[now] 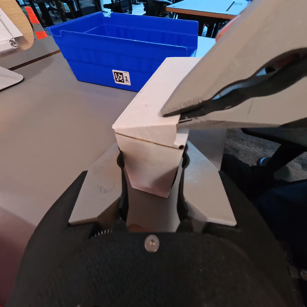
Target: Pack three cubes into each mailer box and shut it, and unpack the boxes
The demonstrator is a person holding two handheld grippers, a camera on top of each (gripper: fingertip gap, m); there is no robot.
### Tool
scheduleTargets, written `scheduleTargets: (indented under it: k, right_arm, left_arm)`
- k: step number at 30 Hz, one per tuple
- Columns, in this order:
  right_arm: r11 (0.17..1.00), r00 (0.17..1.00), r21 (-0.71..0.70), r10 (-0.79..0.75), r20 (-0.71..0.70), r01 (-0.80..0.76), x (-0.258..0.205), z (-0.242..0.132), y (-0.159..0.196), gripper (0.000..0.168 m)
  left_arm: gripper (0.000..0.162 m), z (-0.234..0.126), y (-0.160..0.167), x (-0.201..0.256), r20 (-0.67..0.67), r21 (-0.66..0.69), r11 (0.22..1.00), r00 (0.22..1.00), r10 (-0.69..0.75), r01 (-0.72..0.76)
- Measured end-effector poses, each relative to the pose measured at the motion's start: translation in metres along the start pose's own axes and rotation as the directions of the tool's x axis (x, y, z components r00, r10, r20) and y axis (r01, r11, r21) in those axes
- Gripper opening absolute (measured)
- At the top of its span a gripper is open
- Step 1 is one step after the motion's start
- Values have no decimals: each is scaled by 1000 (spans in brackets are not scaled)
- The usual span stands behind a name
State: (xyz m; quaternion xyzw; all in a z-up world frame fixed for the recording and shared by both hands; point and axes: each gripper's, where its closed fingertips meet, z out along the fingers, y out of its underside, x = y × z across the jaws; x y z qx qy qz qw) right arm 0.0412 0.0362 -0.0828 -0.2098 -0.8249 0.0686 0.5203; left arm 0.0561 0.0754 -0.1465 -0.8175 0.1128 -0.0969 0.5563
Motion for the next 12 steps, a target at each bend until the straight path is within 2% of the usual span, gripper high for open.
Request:
scheduleTargets:
  k: [1, 8, 10, 12]
  right_arm:
    - [1000, 1000, -3, 2, 9, -2, 3, 0, 0, 0]
    - [999, 996, 23, 37, 77, -39, 5, 3, 0, 4]
    - [999, 999, 19, 33, 38, -33, 8, 1, 4, 22]
    - [1000, 999, -5, 23, 25, -22, 9, -4, 12, 24]
  left_arm:
    - [69, -1, -1, 1, -6, 6, 1000, 1000, 3, -3]
    - [68, -3, -2, -2, -21, 19, 999, 999, -35, 36]
    - [68, -1, 2, -2, -1, -11, 1000, 1000, -13, 13]
    - [68, 0, 3, -2, 14, -18, 1000, 1000, 8, -8]
